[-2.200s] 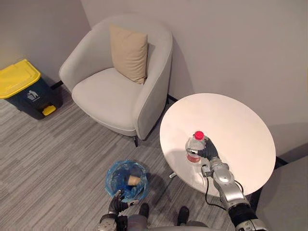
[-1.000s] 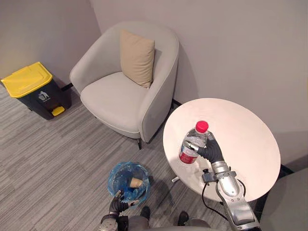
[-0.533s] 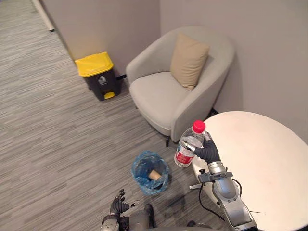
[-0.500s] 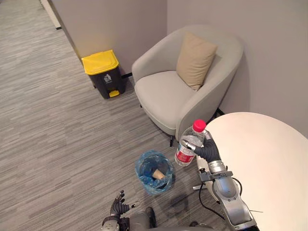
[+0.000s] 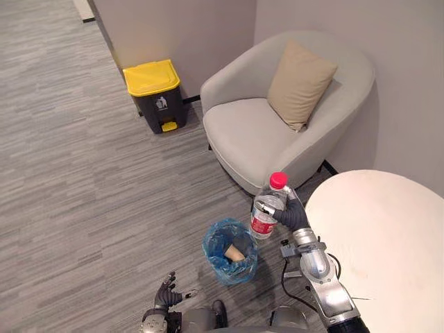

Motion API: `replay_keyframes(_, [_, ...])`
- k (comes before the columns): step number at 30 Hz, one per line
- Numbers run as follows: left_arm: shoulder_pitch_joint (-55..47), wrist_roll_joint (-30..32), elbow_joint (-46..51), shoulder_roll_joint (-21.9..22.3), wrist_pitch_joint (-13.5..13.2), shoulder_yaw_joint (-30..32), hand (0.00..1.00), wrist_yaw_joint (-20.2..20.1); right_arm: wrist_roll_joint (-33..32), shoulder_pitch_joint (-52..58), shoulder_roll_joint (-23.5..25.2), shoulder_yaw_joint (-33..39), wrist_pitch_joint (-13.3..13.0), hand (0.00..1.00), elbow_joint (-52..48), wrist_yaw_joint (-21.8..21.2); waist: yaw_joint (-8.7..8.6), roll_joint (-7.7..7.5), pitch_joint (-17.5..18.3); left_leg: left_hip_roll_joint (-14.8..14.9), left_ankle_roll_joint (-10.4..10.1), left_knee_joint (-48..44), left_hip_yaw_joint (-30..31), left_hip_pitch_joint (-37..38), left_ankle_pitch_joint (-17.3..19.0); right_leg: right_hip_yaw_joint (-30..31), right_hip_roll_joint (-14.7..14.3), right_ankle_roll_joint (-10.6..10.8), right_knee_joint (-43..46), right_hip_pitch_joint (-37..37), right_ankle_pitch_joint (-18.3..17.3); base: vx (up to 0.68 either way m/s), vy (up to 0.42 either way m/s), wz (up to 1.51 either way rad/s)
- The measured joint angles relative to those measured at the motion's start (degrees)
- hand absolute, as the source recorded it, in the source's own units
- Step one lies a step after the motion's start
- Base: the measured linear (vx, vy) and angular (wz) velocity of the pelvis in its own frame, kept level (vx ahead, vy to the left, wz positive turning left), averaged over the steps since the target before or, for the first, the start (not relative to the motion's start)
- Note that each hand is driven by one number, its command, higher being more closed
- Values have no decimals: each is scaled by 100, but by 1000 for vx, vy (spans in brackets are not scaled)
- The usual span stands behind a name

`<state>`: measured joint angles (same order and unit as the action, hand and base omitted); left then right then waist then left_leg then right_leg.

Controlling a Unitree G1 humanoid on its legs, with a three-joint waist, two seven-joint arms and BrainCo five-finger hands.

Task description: Gather rubbish on tea table into small bin, then transfer packed bag to large trash can.

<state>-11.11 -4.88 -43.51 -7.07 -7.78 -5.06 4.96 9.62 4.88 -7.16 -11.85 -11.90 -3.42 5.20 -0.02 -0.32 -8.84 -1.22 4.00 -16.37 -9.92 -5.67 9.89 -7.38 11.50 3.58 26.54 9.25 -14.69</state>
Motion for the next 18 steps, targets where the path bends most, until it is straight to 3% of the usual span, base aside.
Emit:
replay_keyframes(1, [-9, 0, -1, -15, -4, 1, 0, 0, 0, 2, 13, -17, -1, 100, 0, -11, 9, -43, 19, -26, -38, -85, 30, -9, 25, -17, -59, -61, -309, -11, 226, 107, -94, 50])
replay_keyframes(2, [18, 9, -45, 45, 6, -5, 0, -6, -1, -1, -14, -19, -6, 100, 3, -22, -31, -7, 6, -36, -104, -260, 181, -63, 88, 12, -87, 104, -489, -120, 444, 97, -70, 32])
replay_keyframes(3, [-21, 35, -11, 87, -21, -5, 0, -10, 0, 2, -50, -20, 1, 100, 5, -41, 16, 68, 10, 32, -126, -248, 185, -66, 100, 0, -162, 73, -631, -150, 491, 83, -63, 18])
replay_keyframes(8, [-4, 108, -74, 90, -29, 74, 0, -114, -3, 92, -90, 32, -1, 100, 5, -53, 63, 85, 6, 228, -232, -57, 158, 15, 77, 12, -420, 65, -1140, -399, 697, 68, -72, -11])
replay_keyframes(14, [5, 117, -109, 96, -30, 75, 0, -119, -59, 236, -203, 8, -6, 100, 143, -312, 59, 87, 6, 227, -380, 162, 191, 65, -32, -38, -465, 81, -1612, -585, 928, -1, -1, 2])
replay_keyframes(18, [143, 121, -160, 95, -31, 65, 0, -117, -125, 29, -390, -260, -11, 100, 617, -435, 85, 185, -109, 248, -379, -276, 311, -482, -38, -153, -476, 63, -1478, -265, 966, -64, 4, 18])
